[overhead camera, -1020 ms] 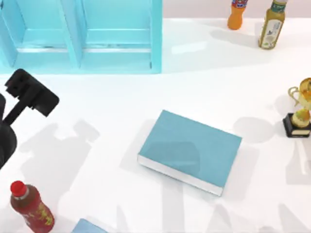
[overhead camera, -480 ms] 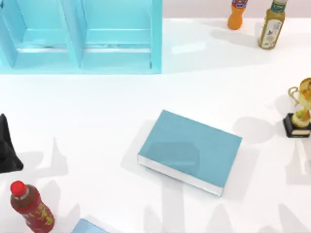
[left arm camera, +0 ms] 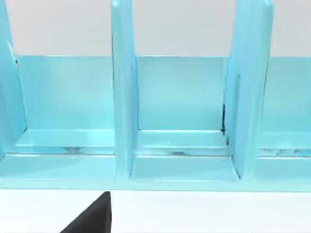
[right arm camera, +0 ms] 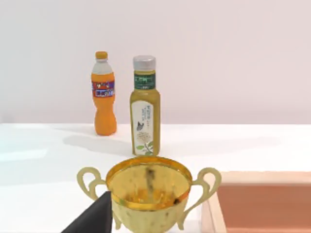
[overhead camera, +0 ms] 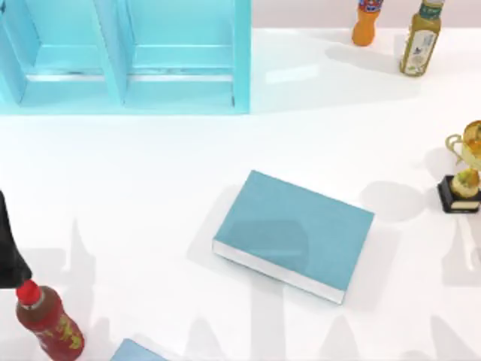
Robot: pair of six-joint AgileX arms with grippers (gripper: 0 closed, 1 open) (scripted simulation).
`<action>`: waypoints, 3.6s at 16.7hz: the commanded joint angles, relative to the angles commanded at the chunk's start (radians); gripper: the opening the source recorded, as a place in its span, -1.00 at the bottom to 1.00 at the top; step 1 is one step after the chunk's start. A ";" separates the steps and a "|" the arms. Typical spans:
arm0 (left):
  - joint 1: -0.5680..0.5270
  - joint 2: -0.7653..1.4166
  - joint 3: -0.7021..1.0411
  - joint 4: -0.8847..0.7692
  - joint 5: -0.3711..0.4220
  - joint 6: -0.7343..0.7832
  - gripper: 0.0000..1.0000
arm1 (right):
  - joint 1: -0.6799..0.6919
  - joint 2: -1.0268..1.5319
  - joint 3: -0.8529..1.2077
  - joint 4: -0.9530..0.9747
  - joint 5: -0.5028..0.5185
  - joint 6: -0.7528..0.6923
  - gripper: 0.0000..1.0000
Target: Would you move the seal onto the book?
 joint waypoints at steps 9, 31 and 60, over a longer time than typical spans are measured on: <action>0.000 0.000 0.000 0.000 0.000 0.000 1.00 | -0.042 0.158 0.155 -0.139 0.003 -0.047 1.00; 0.000 0.000 0.000 0.000 0.000 0.000 1.00 | -0.424 1.912 1.718 -1.371 -0.001 -0.409 1.00; 0.000 0.000 0.000 0.000 0.000 0.000 1.00 | -0.421 1.975 1.400 -0.997 -0.001 -0.405 -0.21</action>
